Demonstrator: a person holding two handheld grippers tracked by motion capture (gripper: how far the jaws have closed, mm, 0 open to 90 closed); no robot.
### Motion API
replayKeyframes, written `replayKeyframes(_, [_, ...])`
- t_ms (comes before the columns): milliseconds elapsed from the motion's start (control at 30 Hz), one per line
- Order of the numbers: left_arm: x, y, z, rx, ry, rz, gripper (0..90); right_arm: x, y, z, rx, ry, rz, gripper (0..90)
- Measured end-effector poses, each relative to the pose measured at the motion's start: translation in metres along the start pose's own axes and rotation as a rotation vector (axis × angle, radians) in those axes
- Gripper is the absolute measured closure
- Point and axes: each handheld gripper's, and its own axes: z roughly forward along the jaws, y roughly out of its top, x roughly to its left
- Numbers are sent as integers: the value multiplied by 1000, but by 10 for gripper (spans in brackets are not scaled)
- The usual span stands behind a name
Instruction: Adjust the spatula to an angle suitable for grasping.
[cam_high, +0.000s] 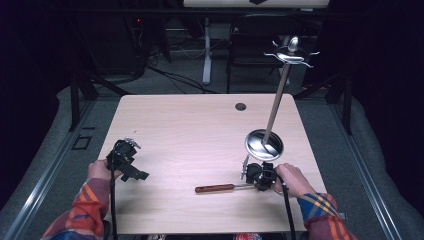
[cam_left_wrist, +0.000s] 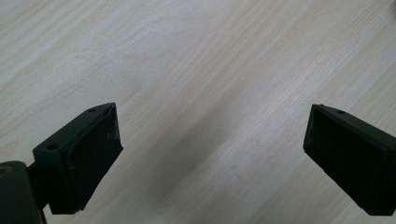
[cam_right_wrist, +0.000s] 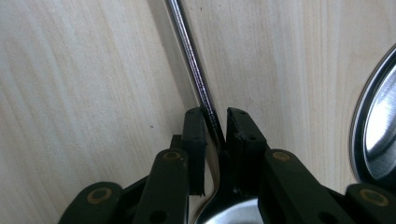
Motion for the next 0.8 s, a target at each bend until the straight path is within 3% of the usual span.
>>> replayKeyframes(433, [0, 0, 0, -4, 3, -2, 39, -2, -3, 0, 9, -4, 30, 814])
replayKeyframes(800, [0, -1, -1, -5, 4, -3, 39, -6, -7, 0, 23, -8, 98, 825])
